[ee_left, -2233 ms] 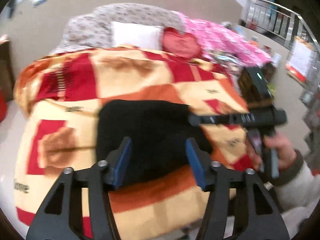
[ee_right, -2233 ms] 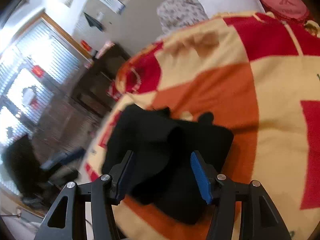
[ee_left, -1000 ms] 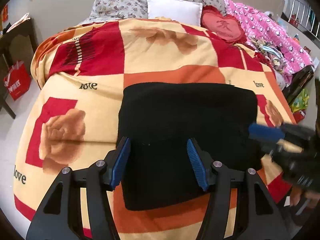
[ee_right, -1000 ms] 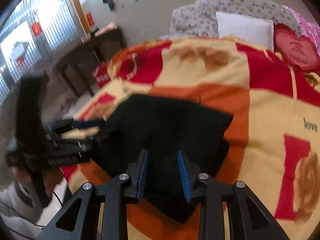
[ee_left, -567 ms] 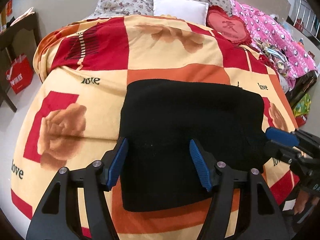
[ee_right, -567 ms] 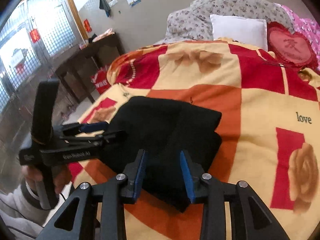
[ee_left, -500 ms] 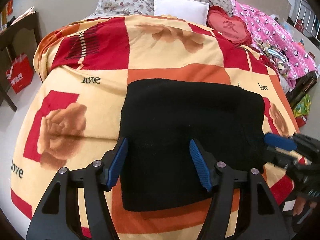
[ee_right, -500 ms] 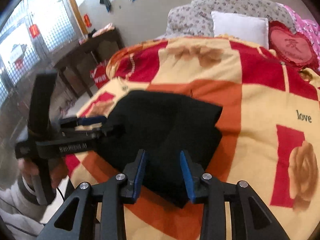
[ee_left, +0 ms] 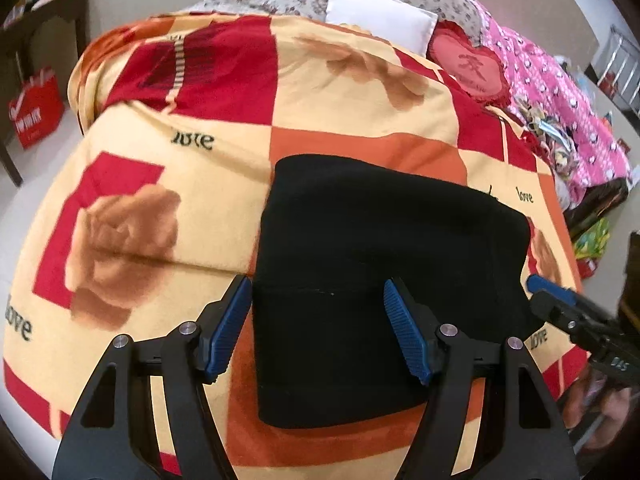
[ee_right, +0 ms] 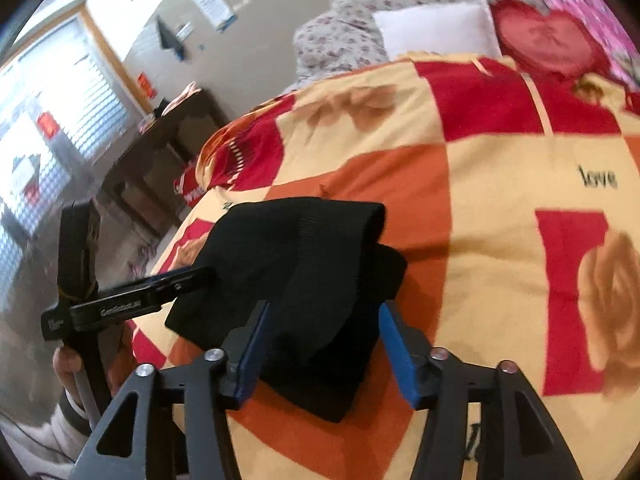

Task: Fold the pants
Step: 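Lower the folded pants onto the blanket with both grippers, then release the pants and smooth the folded square with both grippers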

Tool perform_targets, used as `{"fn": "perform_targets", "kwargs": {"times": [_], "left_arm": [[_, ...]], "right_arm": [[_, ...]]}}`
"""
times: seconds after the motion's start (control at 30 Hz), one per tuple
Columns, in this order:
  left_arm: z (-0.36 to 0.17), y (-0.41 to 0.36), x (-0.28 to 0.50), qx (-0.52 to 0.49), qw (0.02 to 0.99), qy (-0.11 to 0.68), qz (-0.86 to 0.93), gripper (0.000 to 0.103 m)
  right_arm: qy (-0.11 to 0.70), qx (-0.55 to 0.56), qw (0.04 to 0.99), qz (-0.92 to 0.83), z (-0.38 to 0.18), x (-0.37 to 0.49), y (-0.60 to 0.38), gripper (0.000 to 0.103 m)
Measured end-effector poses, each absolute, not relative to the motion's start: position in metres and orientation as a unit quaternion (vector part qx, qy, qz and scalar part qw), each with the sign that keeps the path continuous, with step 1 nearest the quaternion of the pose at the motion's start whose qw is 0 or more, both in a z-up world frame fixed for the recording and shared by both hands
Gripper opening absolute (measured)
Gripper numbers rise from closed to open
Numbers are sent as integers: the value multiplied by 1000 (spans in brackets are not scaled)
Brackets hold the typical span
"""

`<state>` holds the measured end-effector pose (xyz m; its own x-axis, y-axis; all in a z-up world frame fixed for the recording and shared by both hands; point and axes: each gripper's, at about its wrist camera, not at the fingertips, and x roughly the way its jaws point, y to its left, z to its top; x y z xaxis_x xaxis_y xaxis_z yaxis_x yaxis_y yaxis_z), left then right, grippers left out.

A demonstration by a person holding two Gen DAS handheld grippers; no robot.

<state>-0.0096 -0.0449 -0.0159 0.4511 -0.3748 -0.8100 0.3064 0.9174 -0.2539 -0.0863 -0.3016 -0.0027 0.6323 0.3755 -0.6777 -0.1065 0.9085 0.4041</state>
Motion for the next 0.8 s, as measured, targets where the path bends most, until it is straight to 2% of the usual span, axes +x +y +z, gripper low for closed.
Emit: {"fn": "perform_targets", "kwargs": {"times": [0.07,0.23,0.57,0.7,0.8], "left_arm": [[-16,-46,-10,-31,852,483,-198,72],[-18,-44,-6,-33,852,483,-200,78],[-28,-46,5,-50,846,487,-211,82],[-32,-49,8,-59,842,490,-218,82],[-34,-56,5,-53,841,485,-232,82]], "right_arm": [[408,179,885,138,-8,-82,-304,65],[421,209,869,153,-20,-69,-306,71],[431,223,857,172,-37,-52,-299,80],[419,206,867,171,-36,-51,-297,80],[405,201,877,163,-35,-53,-296,65]]}}
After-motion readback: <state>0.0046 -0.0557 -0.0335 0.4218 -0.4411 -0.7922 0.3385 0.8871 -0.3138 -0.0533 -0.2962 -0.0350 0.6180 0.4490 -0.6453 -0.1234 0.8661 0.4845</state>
